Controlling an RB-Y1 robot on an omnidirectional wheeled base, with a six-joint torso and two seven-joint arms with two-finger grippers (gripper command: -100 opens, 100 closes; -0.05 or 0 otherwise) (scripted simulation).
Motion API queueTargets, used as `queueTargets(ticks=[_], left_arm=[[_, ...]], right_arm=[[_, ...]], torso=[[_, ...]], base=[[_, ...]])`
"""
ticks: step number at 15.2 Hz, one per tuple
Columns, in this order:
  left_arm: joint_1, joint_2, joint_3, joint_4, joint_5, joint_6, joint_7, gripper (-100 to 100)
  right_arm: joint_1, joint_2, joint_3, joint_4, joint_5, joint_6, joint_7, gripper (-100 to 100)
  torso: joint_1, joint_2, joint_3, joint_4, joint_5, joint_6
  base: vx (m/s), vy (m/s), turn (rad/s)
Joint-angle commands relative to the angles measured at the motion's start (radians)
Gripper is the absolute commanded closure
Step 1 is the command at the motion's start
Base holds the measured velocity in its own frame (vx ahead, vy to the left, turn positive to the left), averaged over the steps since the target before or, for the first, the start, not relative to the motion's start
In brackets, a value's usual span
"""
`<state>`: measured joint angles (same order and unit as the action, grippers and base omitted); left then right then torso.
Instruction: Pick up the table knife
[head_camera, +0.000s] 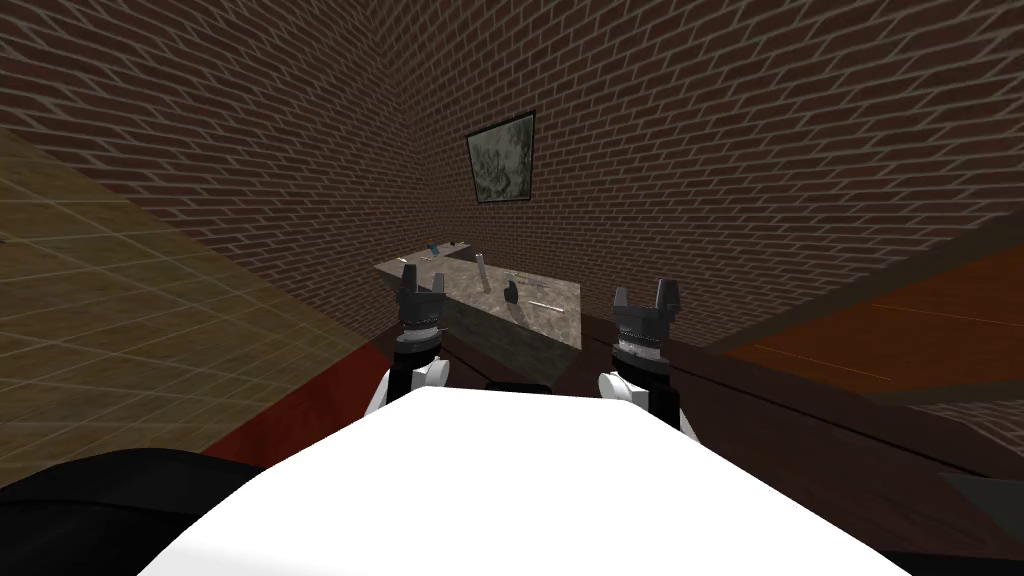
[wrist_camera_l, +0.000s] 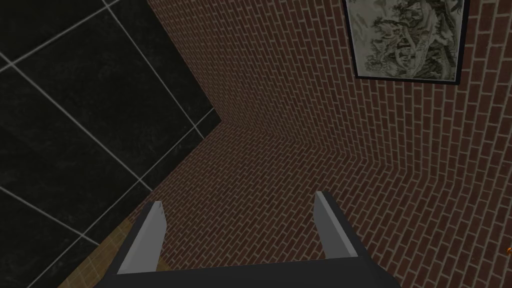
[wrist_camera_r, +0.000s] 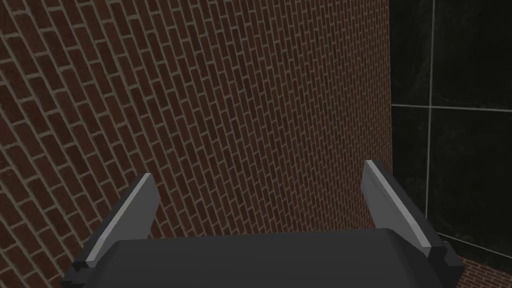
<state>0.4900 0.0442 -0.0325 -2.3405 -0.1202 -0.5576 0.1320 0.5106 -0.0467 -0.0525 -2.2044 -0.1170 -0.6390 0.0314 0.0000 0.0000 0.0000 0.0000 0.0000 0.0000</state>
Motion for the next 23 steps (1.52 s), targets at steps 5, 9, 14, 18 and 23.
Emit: queueTargets(ticks=[5,9,14,18,23], left_arm=[[0.0,0.0,0.0,0.0,0.0,0.0,0.0,0],[0.0,0.0,0.0,0.0,0.0,0.0,0.0,0],[0.0,0.0,0.0,0.0,0.0,0.0,0.0,0],[0.0,0.0,0.0,0.0,0.0,0.0,0.0,0],[0.0,0.0,0.0,0.0,0.0,0.0,0.0,0]], right_arm=[[0.074,-0.123,0.032,0.055,0.042,-0.031,0.007,-100],[0.118,-0.199,0.058,0.098,0.071,-0.049,0.011,-100],[0.191,-0.315,0.114,0.185,0.125,-0.08,0.017,-100],[0.216,-0.397,0.136,0.22,0.145,-0.09,0.019,-100],[0.266,-0.515,0.188,0.297,0.188,-0.112,0.022,-100]], torso=[[0.008,0.001,0.001,0.0,0.002,0.0],[0.008,0.0,0.0,0.0,0.002,0.0],[0.009,0.0,0.0,0.0,0.002,0.0],[0.008,0.0,0.0,0.0,0.002,0.0],[0.008,0.0,0.0,0.0,0.002,0.0]], base=[[-0.013,0.098,0.094],[0.004,0.108,0.108],[0.009,0.117,0.131],[0.012,0.098,0.126],[0.018,0.099,0.134]])
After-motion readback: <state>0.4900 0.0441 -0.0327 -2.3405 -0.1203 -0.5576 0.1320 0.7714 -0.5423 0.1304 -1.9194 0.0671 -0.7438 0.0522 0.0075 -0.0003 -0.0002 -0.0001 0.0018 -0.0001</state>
